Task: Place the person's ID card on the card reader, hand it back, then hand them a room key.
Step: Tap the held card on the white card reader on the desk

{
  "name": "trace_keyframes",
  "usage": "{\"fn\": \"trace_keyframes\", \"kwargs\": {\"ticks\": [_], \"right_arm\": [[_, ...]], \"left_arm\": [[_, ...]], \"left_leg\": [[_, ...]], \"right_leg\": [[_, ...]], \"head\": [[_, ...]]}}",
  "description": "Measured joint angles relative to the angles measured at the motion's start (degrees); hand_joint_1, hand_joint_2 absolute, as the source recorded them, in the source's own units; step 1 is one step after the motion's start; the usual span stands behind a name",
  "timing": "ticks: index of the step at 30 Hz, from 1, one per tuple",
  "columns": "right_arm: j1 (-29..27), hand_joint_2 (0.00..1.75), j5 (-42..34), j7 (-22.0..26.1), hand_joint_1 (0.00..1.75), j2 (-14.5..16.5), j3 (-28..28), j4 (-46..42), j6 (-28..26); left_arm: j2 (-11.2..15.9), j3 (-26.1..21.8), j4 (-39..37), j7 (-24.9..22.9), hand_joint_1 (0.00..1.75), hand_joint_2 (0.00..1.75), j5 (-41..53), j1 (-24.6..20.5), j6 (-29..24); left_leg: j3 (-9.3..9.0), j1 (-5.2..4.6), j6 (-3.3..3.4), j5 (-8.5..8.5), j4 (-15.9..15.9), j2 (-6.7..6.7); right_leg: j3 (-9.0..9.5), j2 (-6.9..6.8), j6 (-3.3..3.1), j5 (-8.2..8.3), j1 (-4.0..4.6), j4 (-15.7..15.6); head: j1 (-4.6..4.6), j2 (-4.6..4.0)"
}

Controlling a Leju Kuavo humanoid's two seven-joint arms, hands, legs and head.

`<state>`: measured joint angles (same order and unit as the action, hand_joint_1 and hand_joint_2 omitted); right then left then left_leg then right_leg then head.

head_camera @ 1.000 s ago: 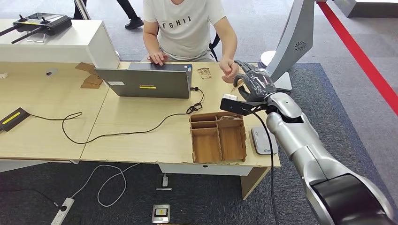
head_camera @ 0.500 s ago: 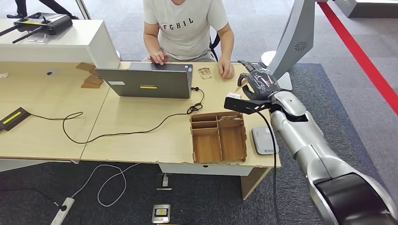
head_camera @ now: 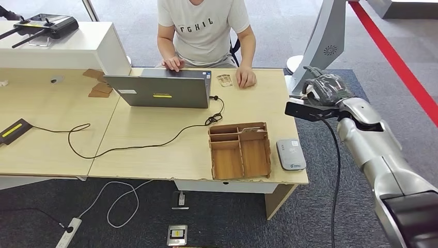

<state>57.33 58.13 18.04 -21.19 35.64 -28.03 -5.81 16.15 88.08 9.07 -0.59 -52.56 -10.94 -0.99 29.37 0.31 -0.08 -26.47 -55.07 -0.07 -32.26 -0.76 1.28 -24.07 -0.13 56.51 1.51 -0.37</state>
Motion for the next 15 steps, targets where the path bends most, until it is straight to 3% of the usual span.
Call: {"fn": "trace_keyframes", "kwargs": {"ticks": [5,15], "right_arm": [[-1.70,1.75,-2.67,-0.25,1.75,-0.83,0.27,-2.14,1.47],[-11.70,1.75,-7.68,-4.82,1.75,-3.25,1.58,-15.40,3.52]], "left_arm": [[-0.02,0.01,0.00,0.05,0.00,1.75,-0.04,-0.03,-0.01],[0.14,0.02,0.00,1.36,0.00,1.75,0.09,-0.11,-0.02]], "left_leg": [[0.00,0.03,0.00,0.00,0.00,0.00],[0.03,0.04,0.00,0.00,0.00,0.00]], "right_leg": [[0.00,0.00,0.00,0.00,0.04,0.01],[-0.01,0.00,0.00,-0.01,0.05,0.01]], "head": [[0.00,0.00],[-0.01,0.00]]}}
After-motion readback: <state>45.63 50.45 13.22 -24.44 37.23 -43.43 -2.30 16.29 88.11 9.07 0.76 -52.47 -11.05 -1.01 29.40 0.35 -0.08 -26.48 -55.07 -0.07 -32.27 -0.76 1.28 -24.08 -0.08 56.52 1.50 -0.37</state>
